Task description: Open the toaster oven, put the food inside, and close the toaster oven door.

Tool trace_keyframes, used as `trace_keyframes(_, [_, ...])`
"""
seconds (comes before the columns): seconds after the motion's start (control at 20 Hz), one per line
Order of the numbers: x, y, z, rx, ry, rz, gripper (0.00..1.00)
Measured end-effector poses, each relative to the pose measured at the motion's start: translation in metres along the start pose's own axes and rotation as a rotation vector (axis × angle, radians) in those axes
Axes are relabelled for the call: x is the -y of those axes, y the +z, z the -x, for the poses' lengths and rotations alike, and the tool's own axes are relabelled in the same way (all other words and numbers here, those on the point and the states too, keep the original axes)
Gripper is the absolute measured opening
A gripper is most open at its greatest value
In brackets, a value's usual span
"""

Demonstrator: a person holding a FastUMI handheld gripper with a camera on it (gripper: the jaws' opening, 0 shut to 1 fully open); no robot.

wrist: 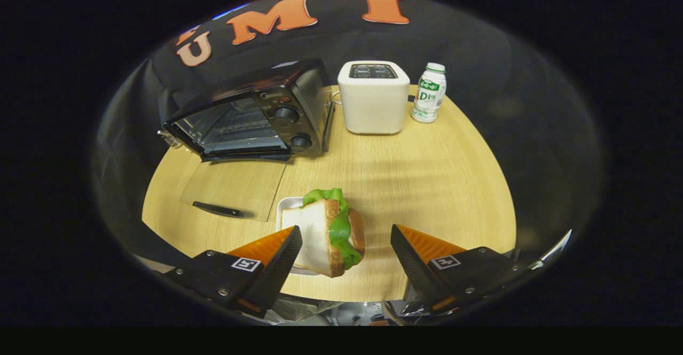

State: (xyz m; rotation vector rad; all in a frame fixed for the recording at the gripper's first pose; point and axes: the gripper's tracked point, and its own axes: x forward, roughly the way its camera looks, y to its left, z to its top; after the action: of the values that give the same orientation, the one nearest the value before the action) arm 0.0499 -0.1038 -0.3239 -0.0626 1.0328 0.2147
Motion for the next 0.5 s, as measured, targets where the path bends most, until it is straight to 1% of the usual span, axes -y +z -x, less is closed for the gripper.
trace_keyframes(0.15, [-0.018,-0.01,-0.018,-0.068,0.129,-0.132,0.99])
trace_keyframes(0.25, [-0.016,-0.013,-0.027,-0.085,0.14,-0.143,0.99])
trace_keyframes(0.35, [-0.017,-0.014,-0.029,-0.107,0.145,-0.156,0.96])
trace_keyframes(0.45, [-0.018,-0.014,-0.03,-0.124,0.154,-0.17,0.82])
trace_keyframes(0.5, [-0.019,-0.013,-0.026,-0.125,0.169,-0.179,0.71])
